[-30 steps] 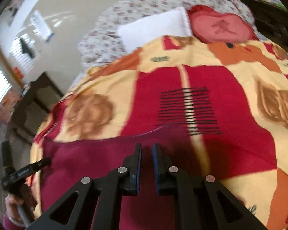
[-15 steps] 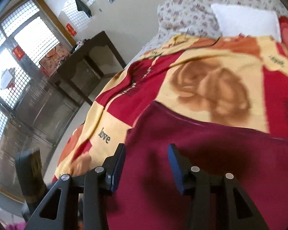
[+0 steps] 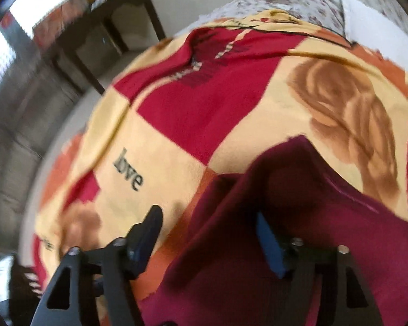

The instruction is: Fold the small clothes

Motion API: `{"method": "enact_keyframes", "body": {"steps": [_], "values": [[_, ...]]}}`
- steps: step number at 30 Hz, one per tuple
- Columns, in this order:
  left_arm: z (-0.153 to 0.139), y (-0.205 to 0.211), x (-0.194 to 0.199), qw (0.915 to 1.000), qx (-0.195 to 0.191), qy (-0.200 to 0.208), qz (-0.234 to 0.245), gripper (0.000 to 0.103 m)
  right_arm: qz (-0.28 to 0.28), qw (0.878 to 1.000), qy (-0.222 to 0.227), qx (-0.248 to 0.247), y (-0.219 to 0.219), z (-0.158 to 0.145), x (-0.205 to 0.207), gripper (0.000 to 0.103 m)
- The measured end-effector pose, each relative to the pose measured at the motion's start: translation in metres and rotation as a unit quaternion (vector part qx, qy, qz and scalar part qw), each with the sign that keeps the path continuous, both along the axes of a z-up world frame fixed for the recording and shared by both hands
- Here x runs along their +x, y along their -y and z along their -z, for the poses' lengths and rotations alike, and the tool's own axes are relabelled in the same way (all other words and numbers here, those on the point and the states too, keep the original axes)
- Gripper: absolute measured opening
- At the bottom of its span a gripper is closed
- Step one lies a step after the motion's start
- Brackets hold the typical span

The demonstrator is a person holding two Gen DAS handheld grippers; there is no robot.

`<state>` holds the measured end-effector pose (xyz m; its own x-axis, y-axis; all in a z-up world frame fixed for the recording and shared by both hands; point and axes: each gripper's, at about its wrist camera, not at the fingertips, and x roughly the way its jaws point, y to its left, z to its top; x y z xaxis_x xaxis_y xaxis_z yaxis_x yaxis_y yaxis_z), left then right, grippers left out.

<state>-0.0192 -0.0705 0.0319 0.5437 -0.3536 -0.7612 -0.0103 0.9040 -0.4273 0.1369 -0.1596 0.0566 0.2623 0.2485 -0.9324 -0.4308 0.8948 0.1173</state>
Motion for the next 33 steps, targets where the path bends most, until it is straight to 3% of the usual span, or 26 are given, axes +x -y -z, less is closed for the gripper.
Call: {"method": "enact_keyframes", "body": {"steps": [2, 4, 5, 6, 10, 11, 13, 17, 19, 20, 22, 23, 27, 33], "values": [[0.000, 0.000, -0.003, 1.0000, 0.004, 0.004, 0.002, 0.081, -0.020, 0.999, 0.012, -0.039, -0.012, 0.007, -0.003, 0.074], [0.000, 0.002, -0.004, 0.9999, 0.013, 0.007, 0.005, 0.081, -0.025, 0.998, 0.029, -0.049, -0.014, 0.008, -0.007, 0.071], [-0.001, 0.003, -0.004, 0.9999, 0.015, 0.007, 0.005, 0.081, -0.026, 0.997, 0.042, -0.055, -0.013, 0.008, -0.010, 0.065], [-0.001, 0.003, -0.004, 0.9998, 0.016, 0.006, 0.005, 0.081, -0.026, 0.996, 0.059, -0.067, -0.007, 0.006, -0.013, 0.043], [-0.004, 0.007, -0.005, 0.9998, 0.017, 0.008, 0.009, 0.083, 0.000, 0.999, 0.025, 0.047, 0.038, -0.010, -0.016, 0.018], [-0.004, 0.009, -0.004, 0.9998, 0.018, 0.008, 0.011, 0.085, 0.008, 0.996, 0.020, 0.089, 0.053, -0.019, -0.018, 0.017], [-0.005, 0.014, -0.002, 0.9997, 0.016, 0.013, 0.016, 0.088, 0.017, 0.992, 0.022, 0.120, 0.065, -0.029, -0.024, 0.015], [-0.002, 0.026, 0.006, 0.9995, 0.006, 0.017, 0.026, 0.087, 0.020, 0.989, 0.020, 0.143, 0.077, -0.037, -0.033, 0.014], [-0.004, 0.029, 0.005, 0.9991, -0.005, 0.026, 0.034, 0.076, 0.019, 0.990, 0.022, 0.140, 0.079, -0.037, -0.036, 0.014], [-0.002, 0.030, 0.006, 0.9985, -0.025, 0.022, 0.044, 0.054, 0.018, 0.990, 0.022, 0.140, 0.076, -0.036, -0.035, 0.014], [0.001, 0.031, 0.005, 0.9984, -0.036, 0.013, 0.041, 0.051, 0.019, 0.989, 0.020, 0.142, 0.073, -0.034, -0.033, 0.014], [0.001, 0.030, 0.004, 0.9983, -0.042, 0.017, 0.037, 0.043, 0.020, 0.989, 0.020, 0.144, 0.073, -0.032, -0.030, 0.014], [-0.001, 0.028, 0.002, 0.9974, -0.058, 0.011, 0.041, 0.039, 0.022, 0.988, 0.017, 0.151, 0.074, -0.030, -0.027, 0.014], [-0.007, 0.037, 0.000, 0.9982, -0.033, 0.019, 0.046, 0.036, 0.021, 0.992, 0.024, 0.125, 0.065, -0.030, -0.028, 0.014]]}}
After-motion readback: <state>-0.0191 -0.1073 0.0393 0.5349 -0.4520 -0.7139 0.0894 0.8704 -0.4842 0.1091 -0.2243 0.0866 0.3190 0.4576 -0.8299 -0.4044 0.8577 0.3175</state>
